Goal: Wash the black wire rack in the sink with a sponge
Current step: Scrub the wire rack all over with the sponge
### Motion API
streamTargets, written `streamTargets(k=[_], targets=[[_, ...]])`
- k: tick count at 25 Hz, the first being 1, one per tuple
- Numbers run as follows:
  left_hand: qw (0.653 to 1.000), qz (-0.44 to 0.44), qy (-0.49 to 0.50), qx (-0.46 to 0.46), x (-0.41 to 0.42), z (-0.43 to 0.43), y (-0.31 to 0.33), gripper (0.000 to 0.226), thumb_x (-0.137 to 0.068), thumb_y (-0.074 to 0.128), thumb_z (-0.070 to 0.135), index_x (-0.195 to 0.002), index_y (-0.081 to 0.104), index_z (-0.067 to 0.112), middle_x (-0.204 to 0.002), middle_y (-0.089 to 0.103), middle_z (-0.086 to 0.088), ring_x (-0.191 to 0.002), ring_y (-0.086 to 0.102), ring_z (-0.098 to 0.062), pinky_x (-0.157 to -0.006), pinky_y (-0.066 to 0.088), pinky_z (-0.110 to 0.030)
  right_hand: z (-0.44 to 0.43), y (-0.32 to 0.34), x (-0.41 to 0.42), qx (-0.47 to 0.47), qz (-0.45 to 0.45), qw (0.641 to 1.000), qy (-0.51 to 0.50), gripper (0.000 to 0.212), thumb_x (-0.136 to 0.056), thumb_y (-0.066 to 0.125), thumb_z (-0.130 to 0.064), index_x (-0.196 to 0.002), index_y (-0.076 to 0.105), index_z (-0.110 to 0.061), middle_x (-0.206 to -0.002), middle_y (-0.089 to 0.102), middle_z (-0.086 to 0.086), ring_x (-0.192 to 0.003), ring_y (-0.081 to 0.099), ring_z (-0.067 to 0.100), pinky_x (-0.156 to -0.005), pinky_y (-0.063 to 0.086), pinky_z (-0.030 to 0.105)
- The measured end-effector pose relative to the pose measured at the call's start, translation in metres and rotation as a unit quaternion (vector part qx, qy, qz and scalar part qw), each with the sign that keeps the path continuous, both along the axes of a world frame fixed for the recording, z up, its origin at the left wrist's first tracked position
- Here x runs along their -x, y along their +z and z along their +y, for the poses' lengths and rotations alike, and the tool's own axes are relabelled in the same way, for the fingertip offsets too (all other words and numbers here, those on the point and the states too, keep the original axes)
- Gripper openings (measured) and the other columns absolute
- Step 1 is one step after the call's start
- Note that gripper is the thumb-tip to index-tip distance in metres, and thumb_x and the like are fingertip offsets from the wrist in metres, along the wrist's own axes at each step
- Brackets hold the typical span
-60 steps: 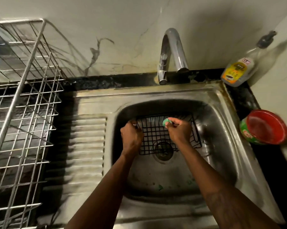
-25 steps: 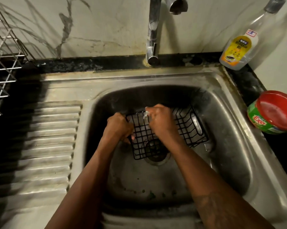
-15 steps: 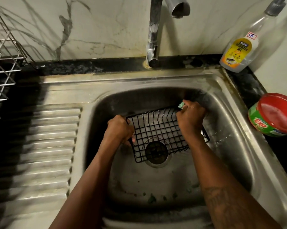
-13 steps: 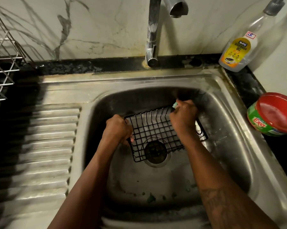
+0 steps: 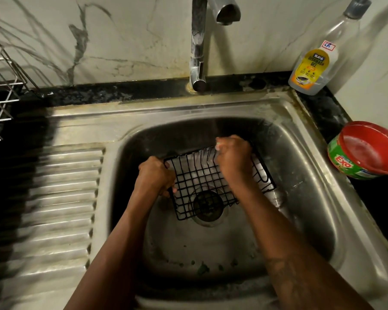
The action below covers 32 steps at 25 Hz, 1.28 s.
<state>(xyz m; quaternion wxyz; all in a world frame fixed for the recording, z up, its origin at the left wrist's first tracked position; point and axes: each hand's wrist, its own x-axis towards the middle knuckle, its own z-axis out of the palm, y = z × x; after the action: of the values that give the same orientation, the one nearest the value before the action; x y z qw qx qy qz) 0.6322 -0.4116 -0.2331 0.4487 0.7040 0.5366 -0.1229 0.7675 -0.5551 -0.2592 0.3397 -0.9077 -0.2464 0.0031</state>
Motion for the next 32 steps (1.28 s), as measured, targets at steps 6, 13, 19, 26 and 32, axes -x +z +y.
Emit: streamTargets(k=[6,13,19,26,32], targets=[[1.000,-0.002,-0.024,0.016,0.003,0.002,-0.003,0.024,-0.087,0.067,-0.002,-0.108,0.058,0.005,-0.089,0.075,-0.018,-0.066,0.076,-0.030,-0.063,0.064,-0.038,-0.011,0.007,-0.014,0.061,-0.022,0.996,-0.056,0.022,-0.089,0.063,0.003,-0.108,0.073,-0.004,-0.098,0.065,0.010,-0.084,0.065,0.022,-0.073,0.052,0.028],[0.997,-0.012,-0.052,-0.064,0.006,-0.002,0.004,0.016,-0.096,0.058,0.013,-0.106,0.065,0.004,-0.071,0.068,-0.011,-0.037,0.062,-0.014,-0.032,0.043,-0.018,0.049,0.005,0.080,0.048,-0.019,0.975,0.217,0.024,-0.096,0.046,-0.033,-0.092,0.063,-0.018,-0.081,0.061,0.007,-0.066,0.060,0.023,-0.051,0.046,0.032],[1.000,-0.030,-0.001,0.001,0.003,-0.001,0.000,0.016,-0.090,0.063,-0.003,-0.097,0.058,0.011,-0.071,0.075,-0.014,-0.063,0.075,-0.030,-0.063,0.064,-0.039,0.007,-0.001,0.020,0.043,-0.044,0.998,0.024,0.020,-0.086,0.068,-0.004,-0.103,0.071,-0.014,-0.098,0.062,0.005,-0.081,0.063,0.018,-0.064,0.055,0.025],[0.999,-0.047,-0.017,0.003,0.007,-0.004,0.006,0.004,-0.093,0.062,0.001,-0.095,0.063,0.004,-0.070,0.073,-0.015,-0.049,0.071,-0.019,-0.045,0.059,-0.030,0.042,-0.017,0.059,-0.085,0.023,0.982,0.168,0.011,-0.085,0.068,-0.007,-0.082,0.072,-0.017,-0.081,0.069,0.001,-0.074,0.065,0.016,-0.065,0.053,0.029],[0.999,-0.015,-0.042,0.005,0.007,-0.003,0.009,0.018,-0.097,0.054,0.004,-0.109,0.067,-0.001,-0.051,0.068,-0.004,-0.038,0.065,-0.013,-0.036,0.045,-0.016,0.050,-0.034,0.061,-0.146,-0.002,0.964,0.222,0.016,-0.081,0.075,-0.002,-0.091,0.081,-0.013,-0.080,0.071,0.005,-0.071,0.065,0.016,-0.065,0.055,0.034]])
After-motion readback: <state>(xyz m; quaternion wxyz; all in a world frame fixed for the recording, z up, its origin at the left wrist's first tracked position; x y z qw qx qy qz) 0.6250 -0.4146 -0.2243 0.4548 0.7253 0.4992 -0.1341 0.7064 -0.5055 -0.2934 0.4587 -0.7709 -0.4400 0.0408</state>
